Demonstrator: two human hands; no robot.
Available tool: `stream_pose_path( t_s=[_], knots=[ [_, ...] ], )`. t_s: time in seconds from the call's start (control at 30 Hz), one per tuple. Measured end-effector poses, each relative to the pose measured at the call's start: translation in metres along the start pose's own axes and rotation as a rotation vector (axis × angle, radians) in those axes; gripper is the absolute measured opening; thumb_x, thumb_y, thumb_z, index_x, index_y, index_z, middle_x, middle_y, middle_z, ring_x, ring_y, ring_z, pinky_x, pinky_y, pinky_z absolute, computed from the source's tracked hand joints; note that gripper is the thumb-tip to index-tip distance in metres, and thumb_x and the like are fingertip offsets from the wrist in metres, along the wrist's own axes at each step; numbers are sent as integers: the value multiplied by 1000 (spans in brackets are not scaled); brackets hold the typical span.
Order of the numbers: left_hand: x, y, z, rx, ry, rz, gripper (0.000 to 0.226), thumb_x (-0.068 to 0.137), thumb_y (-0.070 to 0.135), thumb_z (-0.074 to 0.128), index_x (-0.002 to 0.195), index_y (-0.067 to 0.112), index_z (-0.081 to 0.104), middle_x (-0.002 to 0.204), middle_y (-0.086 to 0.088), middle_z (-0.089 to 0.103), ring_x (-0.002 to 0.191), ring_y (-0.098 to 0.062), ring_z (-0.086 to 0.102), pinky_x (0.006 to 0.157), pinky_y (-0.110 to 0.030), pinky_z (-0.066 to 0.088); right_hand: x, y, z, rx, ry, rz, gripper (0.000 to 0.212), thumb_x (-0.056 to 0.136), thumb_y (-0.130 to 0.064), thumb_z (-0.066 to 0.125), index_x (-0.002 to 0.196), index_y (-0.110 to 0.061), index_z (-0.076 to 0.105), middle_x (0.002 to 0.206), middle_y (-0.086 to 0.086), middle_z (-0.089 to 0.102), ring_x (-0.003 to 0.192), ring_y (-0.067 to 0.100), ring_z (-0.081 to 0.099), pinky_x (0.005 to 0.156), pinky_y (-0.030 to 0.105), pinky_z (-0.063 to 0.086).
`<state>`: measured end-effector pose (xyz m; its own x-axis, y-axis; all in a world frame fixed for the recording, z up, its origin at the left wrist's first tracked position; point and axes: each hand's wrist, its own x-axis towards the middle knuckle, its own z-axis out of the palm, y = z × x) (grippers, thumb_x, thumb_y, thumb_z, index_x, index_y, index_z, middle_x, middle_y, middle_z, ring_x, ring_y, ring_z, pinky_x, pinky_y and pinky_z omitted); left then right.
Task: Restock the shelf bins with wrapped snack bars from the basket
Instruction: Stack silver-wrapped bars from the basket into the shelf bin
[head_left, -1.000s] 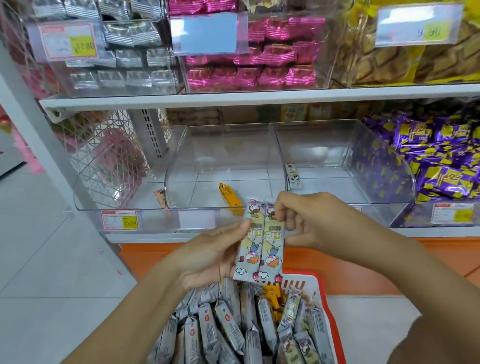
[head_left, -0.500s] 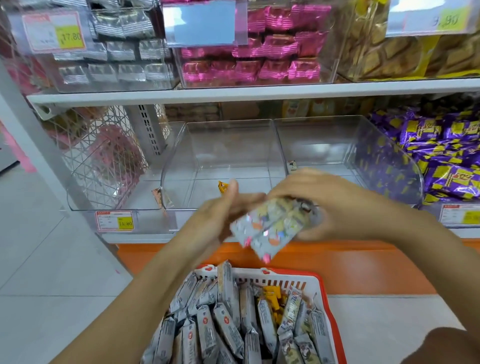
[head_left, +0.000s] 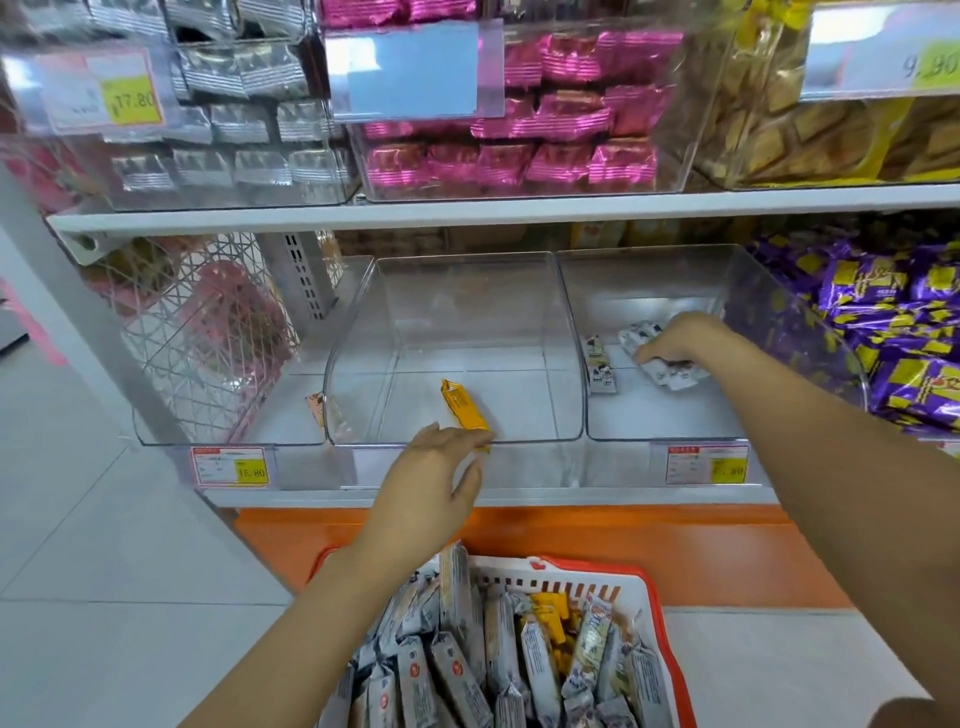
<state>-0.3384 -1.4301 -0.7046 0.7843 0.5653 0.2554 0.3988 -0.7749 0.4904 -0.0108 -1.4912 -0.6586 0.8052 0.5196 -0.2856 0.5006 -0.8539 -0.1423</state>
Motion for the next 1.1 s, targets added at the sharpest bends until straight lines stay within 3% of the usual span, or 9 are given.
stream_pose_path(
  t_s=[0.2, 0.33, 0.4, 0.53, 0.63, 0.77, 0.83, 0.93, 1.1],
  knots=[
    [3, -3, 1, 4, -9, 22, 43, 91, 26, 38, 128, 19, 60, 126, 2, 63, 119, -18, 54, 103, 2, 1, 36, -22, 38, 134, 57, 109, 47, 80, -53, 67, 89, -7, 62, 113, 11, 65, 99, 28, 62, 83, 32, 50],
    [3, -3, 5, 3, 19, 11, 38, 94, 18, 43, 128, 18, 61, 127, 0, 62, 120, -19, 54, 103, 0, 1, 54, -22, 62, 199, 91, 183, 85, 86, -67, 46, 141, -2, 41, 141, 19, 45, 124, 34, 50, 99, 42, 45],
    [4, -3, 7, 6, 46, 14, 36, 97, 13, 46, 131, 20, 58, 132, 2, 58, 128, -19, 46, 104, -1, -1, 55, -25, 62, 230, 118, 150, 81, 95, -63, 31, 144, 2, 35, 145, 23, 38, 129, 35, 44, 103, 41, 40],
    [3, -4, 10, 4, 52, 12, 38, 98, 16, 45, 134, 24, 53, 138, 5, 53, 138, -20, 34, 106, -9, 5, 39, -27, 49, 289, 64, 67, 42, 103, -31, 35, 100, 2, 60, 96, 16, 63, 91, 27, 62, 74, 27, 43],
    [3, -3, 9, 6, 46, 23, 39, 98, 14, 45, 135, 22, 52, 138, 3, 52, 135, -18, 38, 102, 1, -4, 26, -24, 41, 256, 49, 24, 43, 101, -17, 37, 62, -4, 49, 42, 5, 54, 56, 20, 52, 52, 24, 36],
    [-3, -1, 6, 17, 16, 87, 43, 98, 14, 45, 141, 19, 44, 145, 1, 44, 139, -12, 32, 100, 2, -9, -7, -22, 32, 266, 100, -47, 36, 101, -17, 37, 87, 4, 62, 91, 21, 63, 88, 31, 61, 74, 30, 44],
    [-10, 2, 5, -12, 21, 92, 43, 98, 14, 45, 141, 18, 43, 146, 3, 42, 138, -7, 30, 103, 0, -4, -34, -20, 28, 359, 256, -89, 34, 99, -19, 43, 81, 3, 61, 80, 15, 57, 94, 34, 58, 73, 32, 41],
    [-26, 7, 5, -65, 44, 127, 37, 96, 22, 42, 128, 15, 59, 134, 0, 56, 125, -10, 49, 105, -15, 27, -91, -13, 35, 517, 470, -252, 45, 94, -15, 50, 53, -7, 34, 53, 9, 30, 60, 27, 37, 52, 30, 26],
    [-55, 0, 17, 117, -223, 97, 29, 98, 26, 43, 97, 10, 67, 94, -5, 64, 83, -22, 61, 69, -28, 45, -174, 1, 90, 564, 475, -407, 50, 95, -27, 54, 51, -12, 34, 47, 4, 30, 46, 17, 30, 44, 23, 22]
  ],
)
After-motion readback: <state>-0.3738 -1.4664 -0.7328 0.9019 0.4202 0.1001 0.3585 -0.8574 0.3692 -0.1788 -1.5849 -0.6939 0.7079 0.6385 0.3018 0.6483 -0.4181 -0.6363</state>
